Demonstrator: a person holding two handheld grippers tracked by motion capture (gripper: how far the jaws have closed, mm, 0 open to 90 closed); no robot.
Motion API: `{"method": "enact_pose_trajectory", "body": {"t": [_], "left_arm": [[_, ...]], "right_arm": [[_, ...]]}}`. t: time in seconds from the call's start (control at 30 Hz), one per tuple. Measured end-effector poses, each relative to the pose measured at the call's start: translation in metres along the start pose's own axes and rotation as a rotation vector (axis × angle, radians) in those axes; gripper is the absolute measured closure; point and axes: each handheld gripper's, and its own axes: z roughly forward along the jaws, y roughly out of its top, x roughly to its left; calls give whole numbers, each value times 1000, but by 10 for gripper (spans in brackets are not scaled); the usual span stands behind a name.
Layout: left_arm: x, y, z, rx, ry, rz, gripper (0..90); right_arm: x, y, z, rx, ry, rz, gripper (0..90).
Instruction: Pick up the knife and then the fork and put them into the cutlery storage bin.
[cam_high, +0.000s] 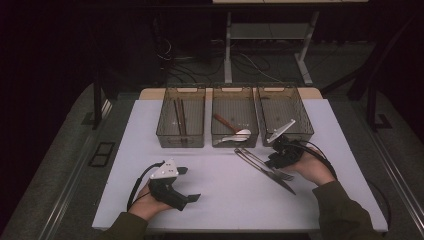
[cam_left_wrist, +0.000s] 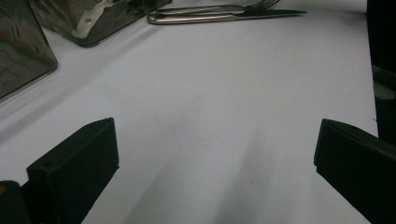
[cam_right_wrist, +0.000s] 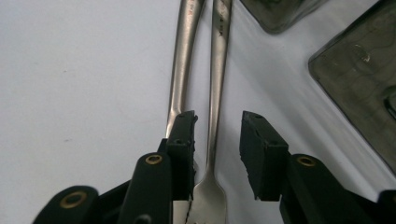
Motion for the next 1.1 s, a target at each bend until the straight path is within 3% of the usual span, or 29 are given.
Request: {"method": "enact_pose_trajectory", "body": {"t": [0.43,0.9,1.1], "left_arm": [[0,0,0,0,0,-1,0],[0,0,0,-1,-1,0,0],[0,0,-1,0,-1,2,0]], "right_arm": [[-1,4,16,90,13,-23,740],[6,12,21,167,-55,-85,821],[7,12,21,167,-60,-70,846]]}}
